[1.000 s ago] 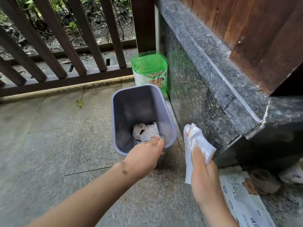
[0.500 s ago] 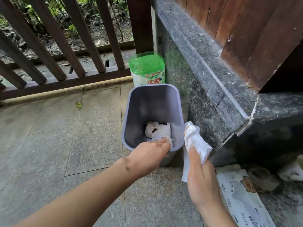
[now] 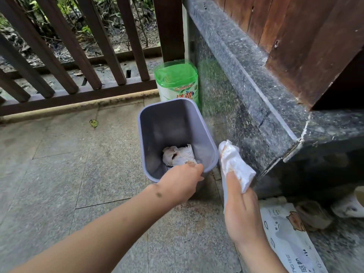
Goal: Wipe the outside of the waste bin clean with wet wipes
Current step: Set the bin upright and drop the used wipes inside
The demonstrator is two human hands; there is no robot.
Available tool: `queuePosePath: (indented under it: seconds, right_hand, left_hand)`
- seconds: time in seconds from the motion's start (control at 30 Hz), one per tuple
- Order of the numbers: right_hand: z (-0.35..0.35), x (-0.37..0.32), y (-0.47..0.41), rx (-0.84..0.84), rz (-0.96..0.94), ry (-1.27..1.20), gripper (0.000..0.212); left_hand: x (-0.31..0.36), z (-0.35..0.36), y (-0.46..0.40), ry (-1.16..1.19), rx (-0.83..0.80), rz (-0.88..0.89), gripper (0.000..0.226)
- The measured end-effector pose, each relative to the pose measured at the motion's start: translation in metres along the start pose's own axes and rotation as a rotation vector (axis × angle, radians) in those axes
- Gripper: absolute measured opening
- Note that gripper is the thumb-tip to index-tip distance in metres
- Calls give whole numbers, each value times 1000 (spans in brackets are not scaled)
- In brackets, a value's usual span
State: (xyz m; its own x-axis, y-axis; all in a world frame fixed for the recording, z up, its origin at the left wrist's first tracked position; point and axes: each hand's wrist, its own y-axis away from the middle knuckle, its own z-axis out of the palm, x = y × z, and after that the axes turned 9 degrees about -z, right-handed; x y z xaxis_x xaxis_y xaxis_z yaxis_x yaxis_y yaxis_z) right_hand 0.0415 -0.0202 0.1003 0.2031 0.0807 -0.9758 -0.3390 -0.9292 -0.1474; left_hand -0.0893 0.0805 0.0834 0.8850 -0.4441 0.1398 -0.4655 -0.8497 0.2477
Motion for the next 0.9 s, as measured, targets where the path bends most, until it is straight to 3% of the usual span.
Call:
queuePosePath:
  seconds: [0.07,0.13,0.23,0.33,0.53,0.67,0.77,0.9]
  right_hand:
    - [3,-7,-11,-23,-29,-18,34]
    - [8,-17,-27,-63,-71,-32,35]
    - [18,-33,-55,-141,-157,-48,33]
    - [31,-42,-77,-194,-201,-24,34]
    - [54,-36,-104,-245,-176,108,37]
    - [63,-36,-117,-263,-146,115,26]
    - [72,-38,-126,-283,-135,75,37]
    - [83,-32,-131,-283,-55,42,35]
  left_hand:
    - [-11,-1,2,45,0,-2,32]
    - [-31,0,11,75,-10,-63,60]
    - [-64,6,31,-75,161,-98,90]
    - [-78,10,46,-132,238,-197,100]
    - [-74,16,50,120,262,-374,121]
    - [-70,20,47,191,277,-420,128]
    - [-72,22,44,166,288,-407,128]
    - [-71,22,47,165,297,-407,127]
